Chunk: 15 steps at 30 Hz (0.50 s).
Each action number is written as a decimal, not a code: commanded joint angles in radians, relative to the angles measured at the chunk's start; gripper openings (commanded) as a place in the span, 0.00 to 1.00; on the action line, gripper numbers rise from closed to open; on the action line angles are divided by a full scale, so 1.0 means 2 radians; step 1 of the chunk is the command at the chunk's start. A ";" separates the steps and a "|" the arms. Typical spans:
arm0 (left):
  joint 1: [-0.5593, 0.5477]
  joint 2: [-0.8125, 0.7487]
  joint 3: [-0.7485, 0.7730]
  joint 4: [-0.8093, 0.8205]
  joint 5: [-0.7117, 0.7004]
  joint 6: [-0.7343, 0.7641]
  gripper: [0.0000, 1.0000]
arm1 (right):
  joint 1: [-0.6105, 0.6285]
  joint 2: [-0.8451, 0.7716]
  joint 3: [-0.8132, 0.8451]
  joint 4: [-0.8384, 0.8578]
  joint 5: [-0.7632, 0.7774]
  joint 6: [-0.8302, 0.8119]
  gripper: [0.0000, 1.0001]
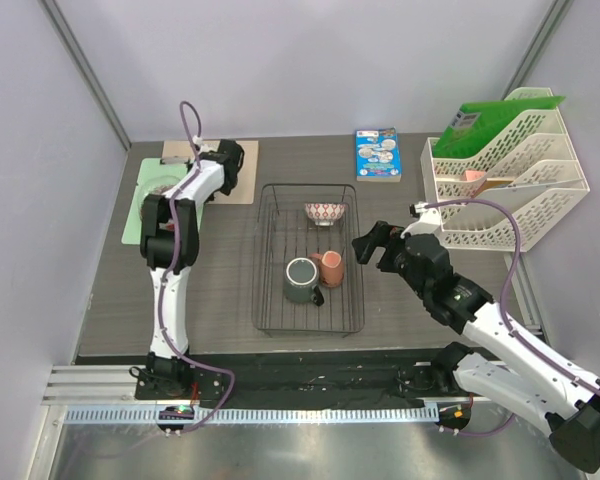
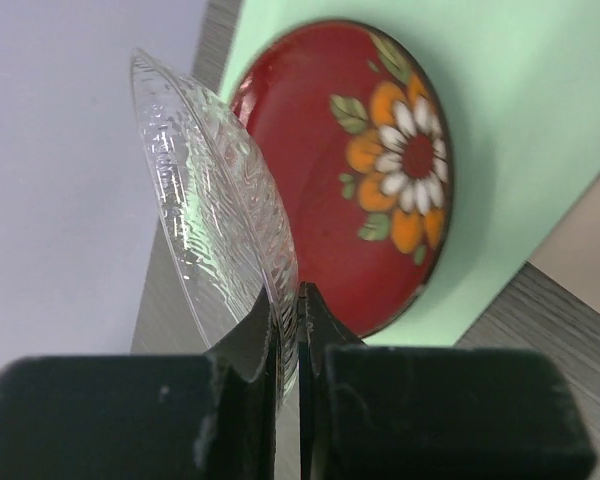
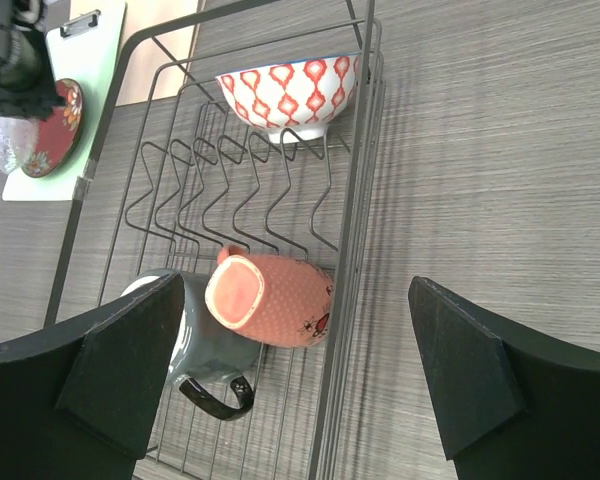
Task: Unload the mixed dishes from the dish rack
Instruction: Place the plate at the center of the board.
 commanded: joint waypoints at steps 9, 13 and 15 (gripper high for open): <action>0.014 0.056 0.057 -0.014 0.025 -0.005 0.01 | 0.000 0.012 0.014 0.022 0.015 -0.009 1.00; 0.016 0.062 0.052 -0.014 0.017 0.000 0.26 | 0.001 0.021 0.013 0.022 0.021 -0.007 1.00; 0.018 0.058 0.046 -0.012 0.019 -0.001 0.36 | 0.000 0.022 0.014 0.022 0.026 -0.008 1.00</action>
